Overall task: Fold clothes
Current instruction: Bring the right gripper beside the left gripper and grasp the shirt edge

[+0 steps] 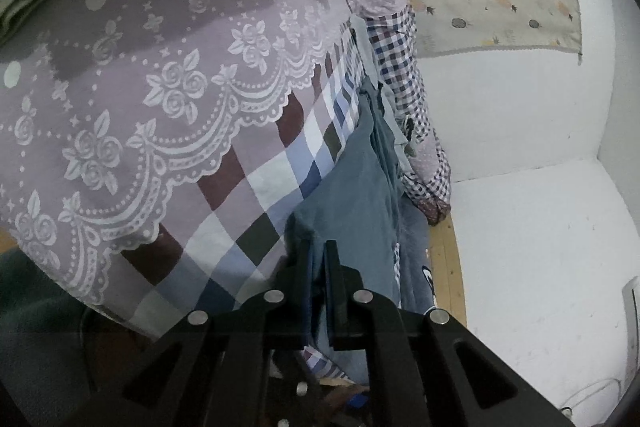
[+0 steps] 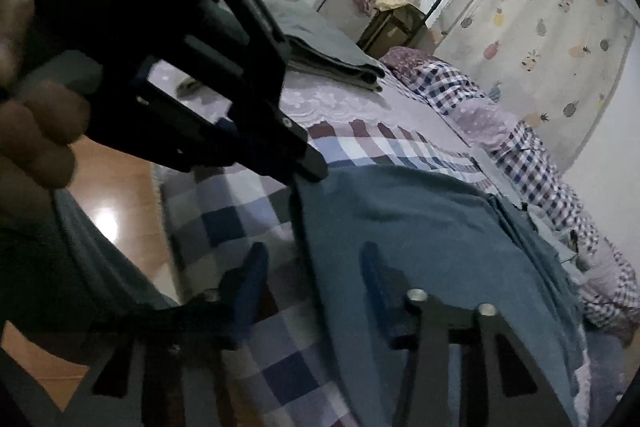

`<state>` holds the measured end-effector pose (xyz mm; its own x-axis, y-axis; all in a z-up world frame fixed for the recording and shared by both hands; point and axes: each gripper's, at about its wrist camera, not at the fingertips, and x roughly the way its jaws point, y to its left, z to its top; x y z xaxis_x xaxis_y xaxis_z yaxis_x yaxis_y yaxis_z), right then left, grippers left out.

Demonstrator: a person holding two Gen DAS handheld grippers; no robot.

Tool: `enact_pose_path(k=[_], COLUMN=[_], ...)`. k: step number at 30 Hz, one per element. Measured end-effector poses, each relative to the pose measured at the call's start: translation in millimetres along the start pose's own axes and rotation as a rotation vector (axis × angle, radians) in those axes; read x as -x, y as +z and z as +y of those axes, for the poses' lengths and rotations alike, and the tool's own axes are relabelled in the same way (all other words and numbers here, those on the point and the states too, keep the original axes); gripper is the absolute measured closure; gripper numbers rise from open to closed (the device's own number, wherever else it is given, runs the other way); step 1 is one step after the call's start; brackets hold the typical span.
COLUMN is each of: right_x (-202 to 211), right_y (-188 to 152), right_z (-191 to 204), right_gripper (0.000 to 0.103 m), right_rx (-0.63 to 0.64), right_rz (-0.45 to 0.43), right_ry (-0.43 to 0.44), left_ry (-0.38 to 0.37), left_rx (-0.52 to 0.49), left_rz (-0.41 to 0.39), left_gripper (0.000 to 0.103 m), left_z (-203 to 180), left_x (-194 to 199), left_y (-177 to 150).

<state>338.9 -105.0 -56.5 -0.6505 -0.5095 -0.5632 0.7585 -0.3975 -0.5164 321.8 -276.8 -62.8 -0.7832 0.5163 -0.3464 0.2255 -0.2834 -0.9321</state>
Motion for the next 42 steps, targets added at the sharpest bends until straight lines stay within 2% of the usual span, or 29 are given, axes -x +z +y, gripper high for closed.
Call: enact_pose_path(k=[3, 5, 7, 9, 10, 12, 15, 16, 20, 24, 28, 33, 34, 35, 36, 37, 38, 42], right_x=[-5, -6, -7, -6, -6, -5, -3, -2, 2, 5, 9, 11, 12, 12, 13, 14, 15, 18], right_y=[0, 0, -1, -1, -1, 0, 4, 5, 11, 15, 18, 20, 21, 21, 20, 20, 20, 15], right_z=[4, 7, 9, 10, 10, 10, 6, 5, 0, -2, 2, 10, 11, 12, 12, 13, 14, 15], right_gripper=[0.074, 0.079, 0.094, 0.099, 0.101, 0.101, 0.101, 0.101, 0.101, 0.101, 0.101, 0.101, 0.101, 0.101, 0.101, 0.101, 0.101, 0.099], right_rx=[0.048, 0.087, 0.122, 0.139, 0.144, 0.150, 0.131, 0.124, 0.097, 0.084, 0.097, 0.114, 0.116, 0.117, 0.118, 0.117, 0.116, 0.115], right_rz=[0.001, -0.004, -0.010, -0.015, -0.016, -0.019, -0.022, -0.023, -0.025, -0.026, -0.033, -0.041, -0.041, -0.040, -0.040, -0.039, -0.038, -0.031], right_ry=[-0.039, -0.061, -0.065, -0.057, -0.051, -0.038, -0.024, -0.020, -0.008, -0.003, -0.001, 0.013, 0.016, 0.018, 0.019, 0.019, 0.018, 0.005], left_ry=[0.003, 0.004, 0.002, 0.008, 0.012, 0.014, 0.003, -0.010, -0.024, -0.001, -0.008, 0.003, 0.010, 0.015, 0.028, 0.049, 0.064, 0.057], left_rx=[0.003, 0.005, 0.011, 0.016, 0.019, 0.021, 0.008, 0.003, -0.006, -0.009, -0.033, -0.040, -0.039, -0.039, -0.039, -0.041, -0.040, -0.053], left_rz=[0.002, -0.001, -0.003, -0.006, -0.007, -0.001, 0.008, 0.007, 0.011, 0.035, 0.039, 0.035, 0.036, 0.037, 0.040, 0.043, 0.044, 0.029], left_gripper=[0.099, 0.099, 0.099, 0.098, 0.094, 0.085, 0.045, 0.037, 0.029, 0.029, 0.029, 0.030, 0.036, 0.052, 0.062, 0.084, 0.095, 0.099], left_z=[1, 2, 3, 4, 5, 5, 2, 0, -6, -7, -12, -14, -14, -14, -15, -15, -16, -19], left_x=[2, 2, 4, 5, 6, 5, 4, 3, 0, -7, -11, -18, -20, -23, -25, -27, -28, -24], left_y=[-1, -2, -3, -3, -3, -3, -6, -6, -7, -8, -9, -7, -6, -6, -5, -5, -4, -5])
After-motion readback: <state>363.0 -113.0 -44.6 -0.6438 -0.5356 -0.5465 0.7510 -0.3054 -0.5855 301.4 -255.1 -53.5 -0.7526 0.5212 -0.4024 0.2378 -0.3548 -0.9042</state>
